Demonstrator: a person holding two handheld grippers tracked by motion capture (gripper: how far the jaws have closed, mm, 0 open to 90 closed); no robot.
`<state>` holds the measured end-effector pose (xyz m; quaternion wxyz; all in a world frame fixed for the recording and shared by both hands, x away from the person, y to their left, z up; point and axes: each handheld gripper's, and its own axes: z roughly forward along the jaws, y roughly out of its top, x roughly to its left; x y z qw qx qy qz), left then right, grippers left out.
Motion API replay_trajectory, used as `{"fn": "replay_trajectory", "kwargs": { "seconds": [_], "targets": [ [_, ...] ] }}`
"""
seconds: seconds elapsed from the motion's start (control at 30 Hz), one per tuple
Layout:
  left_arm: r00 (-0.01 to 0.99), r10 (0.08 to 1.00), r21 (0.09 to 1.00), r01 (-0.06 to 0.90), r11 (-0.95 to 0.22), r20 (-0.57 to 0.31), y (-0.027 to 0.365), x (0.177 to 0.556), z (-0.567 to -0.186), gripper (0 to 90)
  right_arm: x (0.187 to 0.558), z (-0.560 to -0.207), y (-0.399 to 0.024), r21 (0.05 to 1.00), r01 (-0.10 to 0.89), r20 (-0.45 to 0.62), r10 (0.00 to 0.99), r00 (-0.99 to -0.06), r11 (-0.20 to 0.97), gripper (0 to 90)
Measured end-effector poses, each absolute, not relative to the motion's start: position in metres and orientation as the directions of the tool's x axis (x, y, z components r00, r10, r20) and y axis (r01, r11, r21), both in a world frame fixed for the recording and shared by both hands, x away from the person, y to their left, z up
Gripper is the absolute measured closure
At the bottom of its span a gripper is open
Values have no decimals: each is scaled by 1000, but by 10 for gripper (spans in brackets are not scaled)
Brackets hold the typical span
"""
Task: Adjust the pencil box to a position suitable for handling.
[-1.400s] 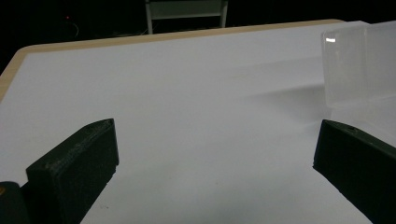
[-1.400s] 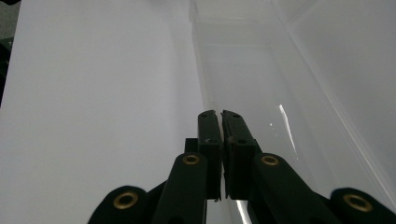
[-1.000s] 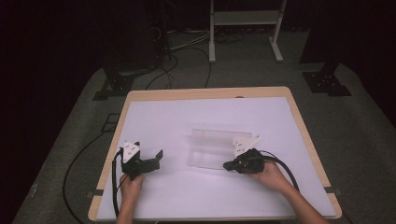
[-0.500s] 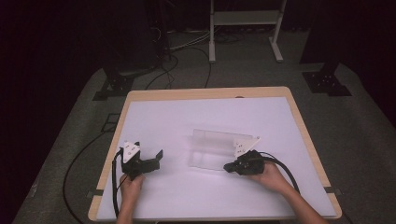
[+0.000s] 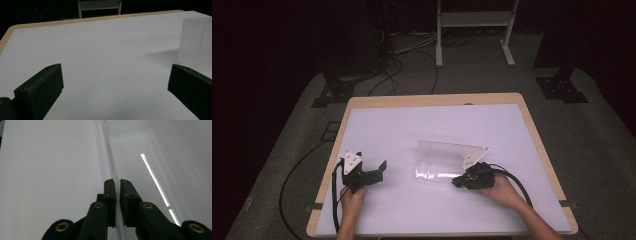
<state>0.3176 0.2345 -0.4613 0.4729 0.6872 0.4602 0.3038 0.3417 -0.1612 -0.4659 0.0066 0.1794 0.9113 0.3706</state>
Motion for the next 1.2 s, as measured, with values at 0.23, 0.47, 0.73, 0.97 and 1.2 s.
{"fn": "replay_trajectory", "kwargs": {
  "seconds": [0.23, 0.47, 0.73, 0.97, 1.2],
  "targets": [
    [392, 920, 930, 345, -129, -18, 235, 318, -461, 0, 342, -466, -162, 676, 333, 135, 334, -933, 657, 811],
    [392, 920, 930, 345, -129, -18, 234, 318, -461, 0, 341, -466, -161, 670, 323, 125, 328, -936, 669, 771],
    [392, 920, 930, 345, -129, -17, 234, 318, -461, 0, 341, -464, -163, 671, 336, 137, 335, -932, 661, 646],
    [391, 920, 930, 345, -128, -19, 234, 318, -461, 0, 340, -458, -167, 685, 334, 130, 343, -930, 648, 530],
    [393, 920, 929, 345, -129, -18, 235, 318, -461, 0, 338, -454, -171, 692, 340, 138, 345, -928, 637, 478]
  ]
}}
